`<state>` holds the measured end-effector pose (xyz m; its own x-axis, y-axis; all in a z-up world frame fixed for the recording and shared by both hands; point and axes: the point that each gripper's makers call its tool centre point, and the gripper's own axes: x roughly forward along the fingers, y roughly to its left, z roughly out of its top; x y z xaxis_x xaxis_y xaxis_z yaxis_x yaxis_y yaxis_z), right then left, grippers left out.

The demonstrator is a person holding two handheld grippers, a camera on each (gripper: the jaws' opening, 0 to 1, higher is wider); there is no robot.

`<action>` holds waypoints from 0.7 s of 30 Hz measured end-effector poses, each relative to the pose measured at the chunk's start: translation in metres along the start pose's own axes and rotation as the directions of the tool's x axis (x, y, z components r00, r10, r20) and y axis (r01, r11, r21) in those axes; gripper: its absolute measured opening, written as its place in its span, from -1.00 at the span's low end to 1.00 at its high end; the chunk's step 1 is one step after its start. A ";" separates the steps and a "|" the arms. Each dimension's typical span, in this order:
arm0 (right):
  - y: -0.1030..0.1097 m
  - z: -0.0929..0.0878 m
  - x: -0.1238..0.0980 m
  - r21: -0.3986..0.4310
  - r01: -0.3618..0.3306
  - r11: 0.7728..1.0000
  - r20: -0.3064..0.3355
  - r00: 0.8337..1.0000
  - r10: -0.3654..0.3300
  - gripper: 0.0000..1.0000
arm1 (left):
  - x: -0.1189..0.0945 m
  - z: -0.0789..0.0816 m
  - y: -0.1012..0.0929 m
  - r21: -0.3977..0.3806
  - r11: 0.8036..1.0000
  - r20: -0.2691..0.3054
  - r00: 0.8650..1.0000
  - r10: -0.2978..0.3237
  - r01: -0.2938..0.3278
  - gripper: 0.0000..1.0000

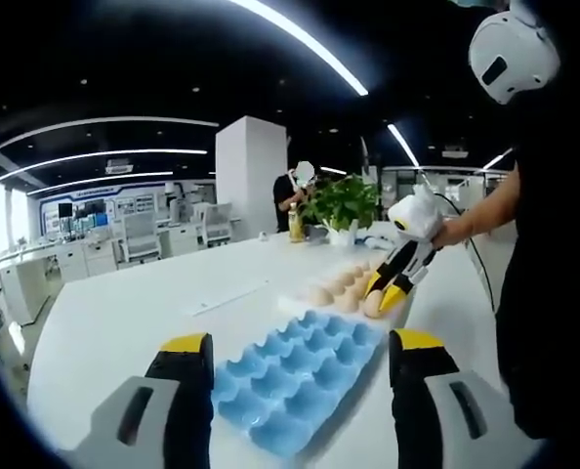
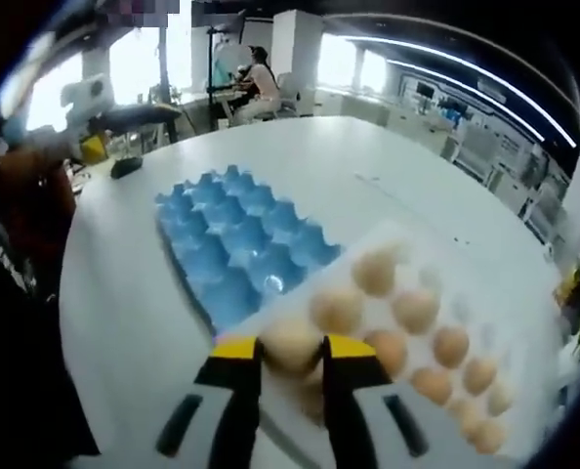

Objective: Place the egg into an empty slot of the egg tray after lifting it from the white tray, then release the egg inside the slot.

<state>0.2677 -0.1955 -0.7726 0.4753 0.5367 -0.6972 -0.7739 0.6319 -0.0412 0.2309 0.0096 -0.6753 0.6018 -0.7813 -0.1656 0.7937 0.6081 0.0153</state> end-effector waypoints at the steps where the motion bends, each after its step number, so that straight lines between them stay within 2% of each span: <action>1: 0.000 0.001 -0.003 0.007 0.000 1.000 0.012 1.000 0.000 -0.52 | 0.000 -0.001 -0.001 0.000 1.000 -0.004 1.000 -0.003 0.003 0.48; 6: -0.001 0.001 -0.005 0.011 0.002 1.000 0.016 1.000 -0.002 -0.51 | -0.002 -0.003 -0.001 0.004 1.000 -0.012 1.000 0.000 0.000 0.47; 8: -0.001 0.001 -0.003 -0.019 0.005 1.000 0.003 1.000 -0.005 -0.50 | -0.002 -0.002 -0.001 0.002 1.000 -0.010 1.000 0.000 0.000 0.47; 10: 0.000 0.000 0.002 -0.045 0.002 0.999 -0.027 1.000 -0.003 -0.49 | -0.001 -0.002 -0.002 0.000 1.000 -0.010 1.000 -0.002 0.002 0.47; 11: 0.002 -0.002 0.005 -0.092 -0.011 0.996 -0.063 0.998 0.005 -0.49 | -0.002 -0.003 -0.002 0.000 1.000 -0.011 1.000 -0.003 0.003 0.46; 12: 0.005 -0.007 0.012 -0.151 -0.029 0.988 -0.112 0.994 0.012 -0.49 | -0.002 -0.002 -0.002 -0.001 1.000 -0.008 1.000 -0.001 0.001 0.46; 13: 0.002 -0.007 0.014 -0.140 -0.054 0.989 -0.148 0.988 0.033 -0.49 | -0.003 -0.002 -0.001 -0.001 1.000 -0.009 1.000 0.002 -0.002 0.46; 14: 0.007 -0.011 0.016 -0.181 -0.121 0.976 -0.168 0.982 0.091 -0.48 | -0.005 -0.002 0.000 0.001 1.000 -0.009 1.000 0.004 -0.004 0.46; 15: 0.006 -0.010 0.016 -0.158 -0.156 0.975 -0.187 0.974 0.126 -0.48 | -0.005 -0.003 0.000 0.000 1.000 -0.012 1.000 0.004 -0.004 0.46; 16: 0.007 -0.010 0.017 -0.213 -0.197 0.957 -0.210 0.966 0.152 -0.49 | -0.005 -0.003 0.000 0.003 1.000 -0.016 1.000 0.004 -0.004 0.46; 17: 0.009 -0.010 0.017 -0.258 -0.214 0.942 -0.199 0.966 0.165 -0.49 | -0.004 -0.002 0.001 0.007 1.000 -0.014 1.000 0.006 -0.006 0.47; 19: 0.006 -0.010 0.017 -0.165 -0.188 0.968 -0.172 0.972 0.159 -0.50 | -0.004 -0.005 0.001 0.005 1.000 -0.026 1.000 0.002 -0.002 0.54; 21: 0.008 -0.010 0.015 -0.199 -0.186 0.962 -0.162 0.975 0.154 -0.52 | -0.003 -0.008 -0.001 -0.004 1.000 -0.038 0.999 -0.007 0.006 0.65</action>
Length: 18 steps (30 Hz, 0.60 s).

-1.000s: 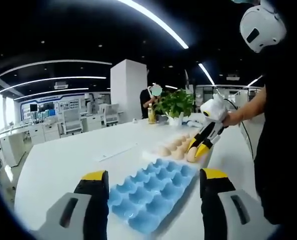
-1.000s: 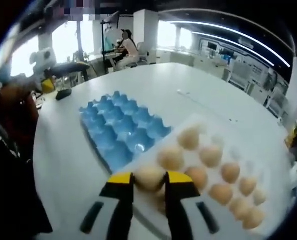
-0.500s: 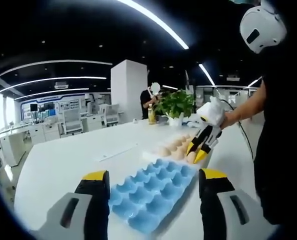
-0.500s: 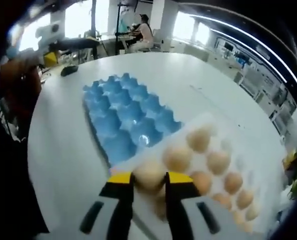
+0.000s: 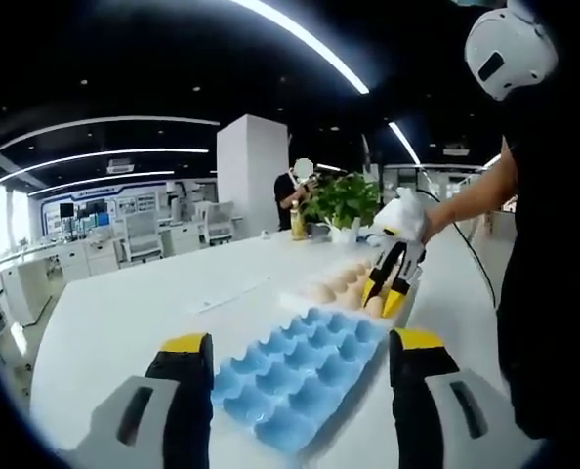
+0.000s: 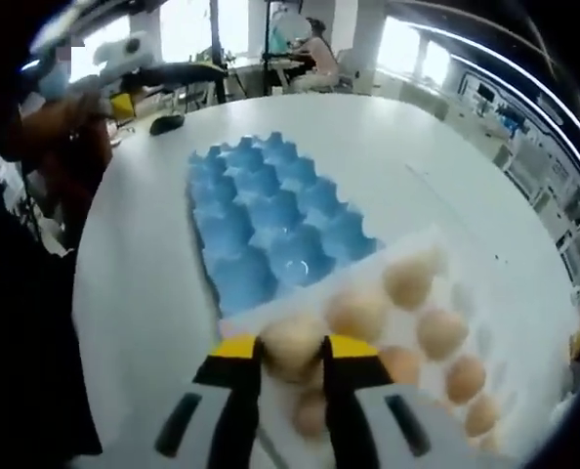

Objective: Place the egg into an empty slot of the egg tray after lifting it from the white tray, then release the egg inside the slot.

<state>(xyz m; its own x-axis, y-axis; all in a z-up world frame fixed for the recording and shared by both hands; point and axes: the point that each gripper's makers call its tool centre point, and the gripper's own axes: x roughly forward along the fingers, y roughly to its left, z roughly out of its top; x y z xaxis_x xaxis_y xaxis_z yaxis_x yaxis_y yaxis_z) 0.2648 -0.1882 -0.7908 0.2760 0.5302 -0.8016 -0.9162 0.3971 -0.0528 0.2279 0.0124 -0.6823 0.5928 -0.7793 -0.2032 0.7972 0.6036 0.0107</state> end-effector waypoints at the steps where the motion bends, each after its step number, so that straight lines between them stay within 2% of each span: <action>1: 0.000 0.000 0.000 0.003 0.003 1.000 0.003 1.000 -0.003 -0.52 | 0.000 0.000 0.000 0.005 1.000 0.002 1.000 0.000 0.000 0.66; 3: -0.001 0.001 -0.005 0.054 0.023 0.998 0.042 0.999 -0.026 -0.53 | 0.001 -0.001 -0.001 0.009 1.000 -0.006 1.000 -0.005 0.005 0.68; 9: -0.001 0.011 -0.023 0.074 0.057 0.996 0.128 0.990 -0.066 -0.53 | 0.003 -0.003 -0.001 -0.018 1.000 -0.011 1.000 -0.004 0.004 0.93; 13: -0.002 0.013 -0.032 0.099 0.067 0.993 0.159 0.984 -0.083 -0.53 | 0.002 -0.006 -0.003 -0.026 1.000 -0.016 1.000 -0.009 0.008 0.93; 18: -0.004 0.010 -0.033 0.112 0.076 0.991 0.162 0.982 -0.094 -0.53 | 0.002 -0.005 -0.004 -0.025 1.000 -0.012 1.000 -0.014 0.013 0.90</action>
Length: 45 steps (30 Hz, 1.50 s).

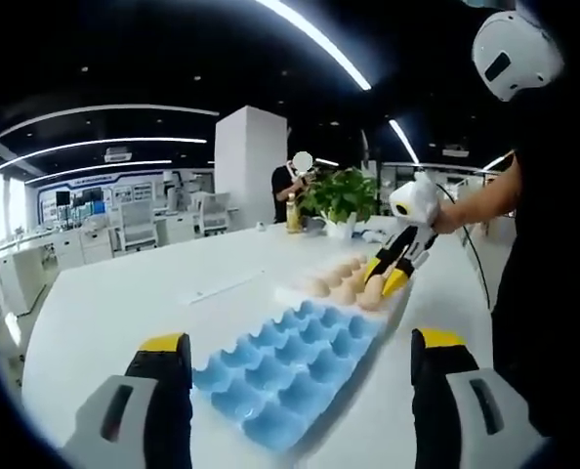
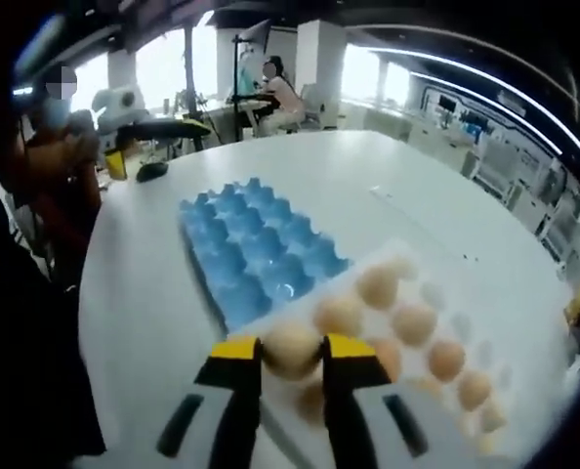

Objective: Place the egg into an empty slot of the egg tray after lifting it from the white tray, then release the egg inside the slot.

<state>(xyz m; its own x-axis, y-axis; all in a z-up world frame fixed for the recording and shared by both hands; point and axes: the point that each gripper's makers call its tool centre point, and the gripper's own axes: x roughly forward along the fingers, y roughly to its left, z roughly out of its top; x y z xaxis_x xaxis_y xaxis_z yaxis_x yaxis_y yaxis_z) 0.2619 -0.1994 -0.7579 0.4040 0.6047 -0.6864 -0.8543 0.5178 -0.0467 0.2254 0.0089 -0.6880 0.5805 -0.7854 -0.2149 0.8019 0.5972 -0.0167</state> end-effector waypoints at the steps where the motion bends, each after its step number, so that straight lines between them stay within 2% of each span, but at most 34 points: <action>1: 0.000 0.000 0.000 -0.002 -0.001 1.000 -0.001 1.000 0.001 -0.53 | 0.000 -0.001 0.000 0.000 1.000 -0.002 1.000 -0.002 0.002 0.89; 21: 0.012 0.015 0.006 -0.013 -0.027 1.000 0.020 0.999 0.027 -0.53 | -0.002 -0.003 0.004 0.000 1.000 0.003 1.000 0.006 -0.006 0.84; 45: 0.052 0.060 0.040 -0.065 -0.120 0.991 0.076 0.989 0.125 -0.53 | -0.007 -0.006 0.007 -0.005 1.000 0.020 1.000 0.009 -0.009 0.77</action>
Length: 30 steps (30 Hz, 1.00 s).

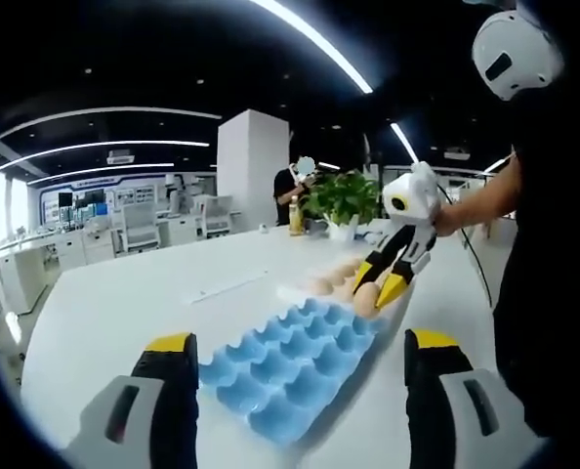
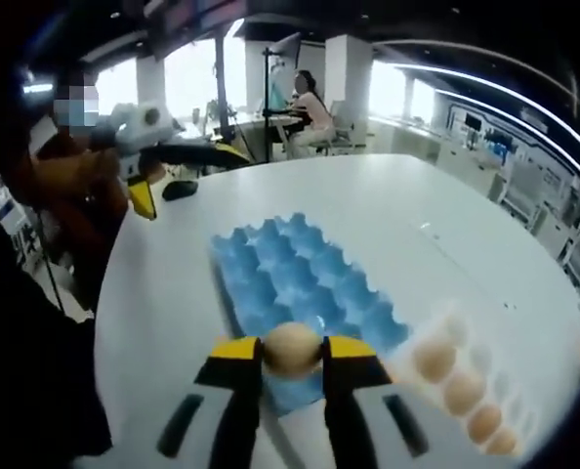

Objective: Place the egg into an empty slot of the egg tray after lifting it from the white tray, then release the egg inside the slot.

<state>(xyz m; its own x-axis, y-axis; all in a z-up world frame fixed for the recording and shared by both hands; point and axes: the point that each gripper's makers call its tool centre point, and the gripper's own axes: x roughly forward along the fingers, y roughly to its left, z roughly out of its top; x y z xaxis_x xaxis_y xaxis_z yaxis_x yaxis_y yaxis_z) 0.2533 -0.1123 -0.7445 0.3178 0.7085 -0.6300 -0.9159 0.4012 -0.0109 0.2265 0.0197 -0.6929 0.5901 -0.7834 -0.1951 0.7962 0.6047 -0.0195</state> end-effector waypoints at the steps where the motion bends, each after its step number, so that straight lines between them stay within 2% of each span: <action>1: 0.001 0.002 0.002 -0.003 -0.003 1.000 0.004 1.000 0.003 -0.53 | 0.000 0.000 0.000 0.000 1.000 0.002 1.000 -0.001 0.001 0.77; 30: 0.041 0.049 0.061 -0.025 -0.132 0.991 0.083 0.988 0.134 -0.53 | -0.003 -0.003 0.006 -0.006 1.000 -0.005 1.000 -0.003 0.003 0.71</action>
<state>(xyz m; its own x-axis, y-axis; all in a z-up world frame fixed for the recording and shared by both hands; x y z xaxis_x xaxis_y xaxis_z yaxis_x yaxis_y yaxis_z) 0.2468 -0.0244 -0.7450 0.2113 0.8014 -0.5595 -0.9557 0.2893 0.0535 0.2294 0.0265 -0.6957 0.5874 -0.7843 -0.1997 0.7970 0.6034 -0.0257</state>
